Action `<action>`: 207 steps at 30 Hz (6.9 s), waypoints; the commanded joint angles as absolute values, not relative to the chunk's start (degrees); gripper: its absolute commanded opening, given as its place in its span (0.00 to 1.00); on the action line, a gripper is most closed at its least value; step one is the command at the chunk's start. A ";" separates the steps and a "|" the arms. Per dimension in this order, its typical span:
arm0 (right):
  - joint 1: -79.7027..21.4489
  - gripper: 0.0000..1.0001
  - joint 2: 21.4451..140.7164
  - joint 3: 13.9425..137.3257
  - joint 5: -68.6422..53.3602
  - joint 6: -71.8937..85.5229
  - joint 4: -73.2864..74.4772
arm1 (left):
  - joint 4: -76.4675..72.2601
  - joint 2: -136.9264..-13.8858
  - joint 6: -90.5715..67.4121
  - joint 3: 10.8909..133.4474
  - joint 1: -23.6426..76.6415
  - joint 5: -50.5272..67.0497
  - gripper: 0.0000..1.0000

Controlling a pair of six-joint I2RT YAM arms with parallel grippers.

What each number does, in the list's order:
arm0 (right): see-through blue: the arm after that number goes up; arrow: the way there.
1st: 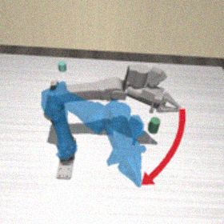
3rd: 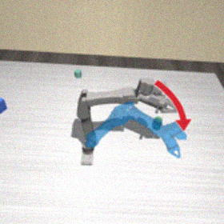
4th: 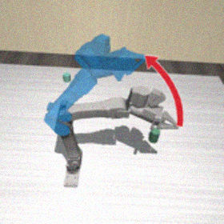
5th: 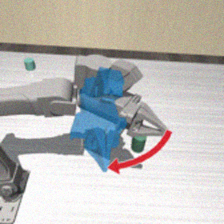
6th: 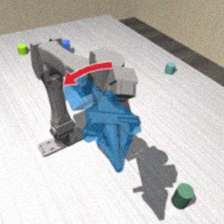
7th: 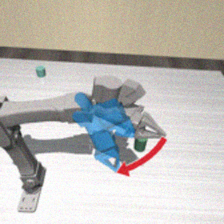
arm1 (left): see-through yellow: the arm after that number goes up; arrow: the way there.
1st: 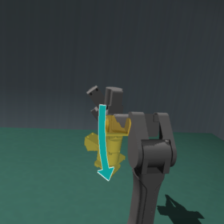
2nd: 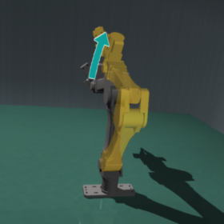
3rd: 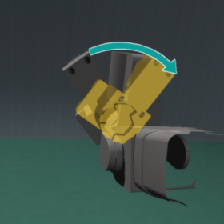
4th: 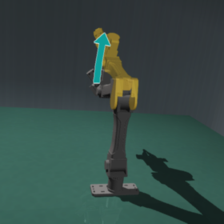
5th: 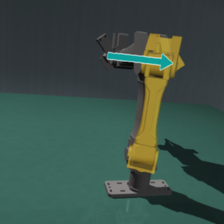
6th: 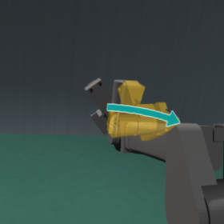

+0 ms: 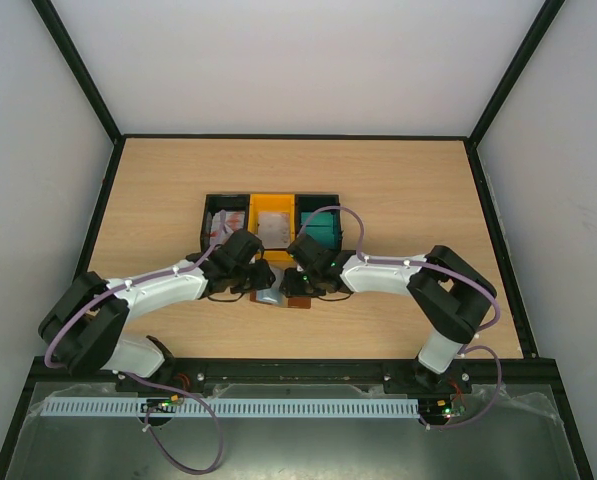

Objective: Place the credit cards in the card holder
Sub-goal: Open the card holder at the center of the board.

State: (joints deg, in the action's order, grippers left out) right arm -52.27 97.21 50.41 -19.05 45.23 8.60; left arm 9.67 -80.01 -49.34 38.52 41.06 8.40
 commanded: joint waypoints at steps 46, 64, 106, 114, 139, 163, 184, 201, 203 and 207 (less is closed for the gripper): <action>-52.70 0.33 74.51 44.52 5.90 56.50 13.64 | -8.22 -92.55 -49.41 41.10 44.38 25.45 0.45; -52.66 0.30 70.78 44.48 10.40 57.63 16.28 | -6.80 -93.52 -48.08 45.01 44.91 25.13 0.52; -52.58 0.10 80.98 37.30 -8.53 50.19 5.46 | 2.97 -100.91 -42.70 50.24 45.21 23.09 0.32; -52.56 0.11 87.18 37.13 -5.04 52.82 4.05 | 4.63 -96.65 -44.29 48.92 45.30 18.78 0.35; -51.75 0.13 87.60 31.56 -18.44 47.05 -0.71 | 23.11 -100.83 -64.31 53.90 56.21 -10.77 0.40; -46.87 0.23 67.42 45.83 -8.76 39.07 19.99 | 17.13 -90.51 -56.46 57.28 55.13 -9.42 0.46; -46.28 0.43 83.96 64.43 -3.39 32.45 25.47 | 16.83 -64.37 -48.59 38.47 39.30 2.18 0.43; -52.92 0.27 90.07 61.04 -19.87 37.40 15.73 | 4.02 -75.77 -41.62 36.39 33.49 22.55 0.32; -52.95 0.20 88.83 59.71 -20.30 39.04 14.39 | 2.70 -78.61 -41.10 37.29 33.44 25.50 0.32; -53.13 0.14 85.94 56.27 -21.68 40.00 12.60 | 1.02 -83.16 -39.83 38.82 33.43 28.50 0.32</action>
